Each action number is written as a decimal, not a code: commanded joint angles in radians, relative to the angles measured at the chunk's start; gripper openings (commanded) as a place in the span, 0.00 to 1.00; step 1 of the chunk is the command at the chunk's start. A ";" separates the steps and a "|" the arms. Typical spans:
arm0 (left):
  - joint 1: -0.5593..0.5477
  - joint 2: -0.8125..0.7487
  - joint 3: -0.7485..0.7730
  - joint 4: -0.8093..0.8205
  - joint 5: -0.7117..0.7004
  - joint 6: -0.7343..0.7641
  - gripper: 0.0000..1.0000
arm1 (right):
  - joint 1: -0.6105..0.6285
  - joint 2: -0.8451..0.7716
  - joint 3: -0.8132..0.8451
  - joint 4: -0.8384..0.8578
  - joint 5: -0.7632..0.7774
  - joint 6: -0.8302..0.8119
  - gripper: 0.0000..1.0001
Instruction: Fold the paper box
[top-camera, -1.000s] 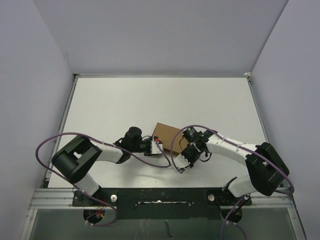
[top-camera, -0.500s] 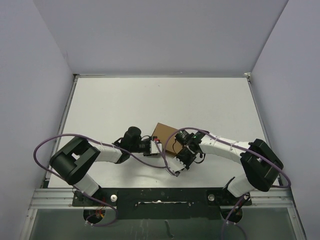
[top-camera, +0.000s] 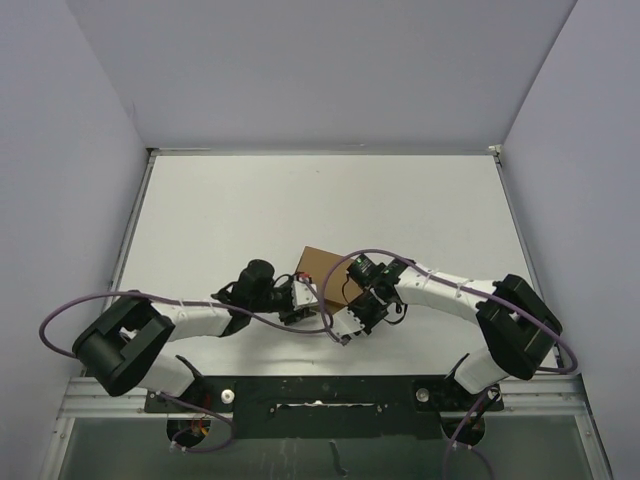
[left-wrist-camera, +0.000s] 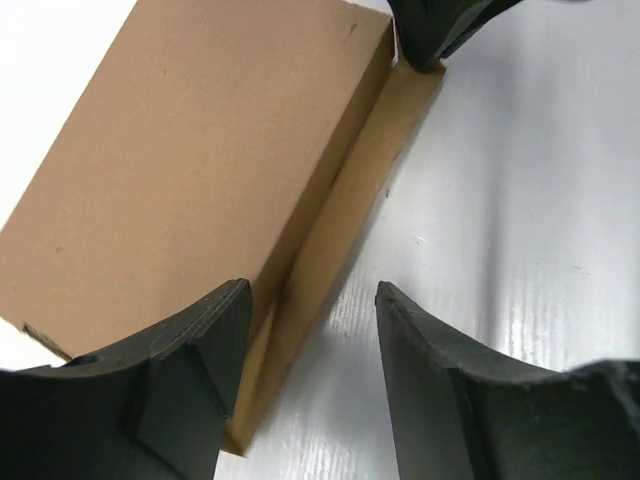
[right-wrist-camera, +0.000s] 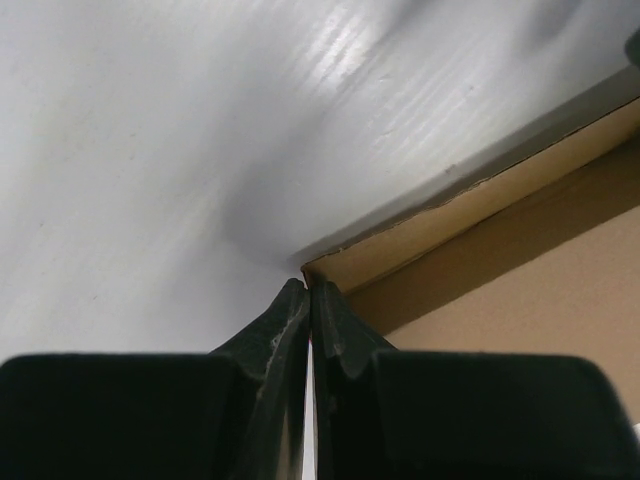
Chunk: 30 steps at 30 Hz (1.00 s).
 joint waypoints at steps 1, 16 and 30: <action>-0.012 -0.138 -0.006 -0.001 -0.076 -0.130 0.55 | -0.008 0.006 0.046 0.069 0.009 0.086 0.04; 0.012 -0.466 -0.024 -0.296 -0.540 -1.088 0.56 | -0.008 0.021 0.060 0.080 0.021 0.136 0.06; 0.009 -0.157 0.028 -0.307 -0.678 -1.801 0.76 | -0.005 0.026 0.061 0.086 0.022 0.139 0.07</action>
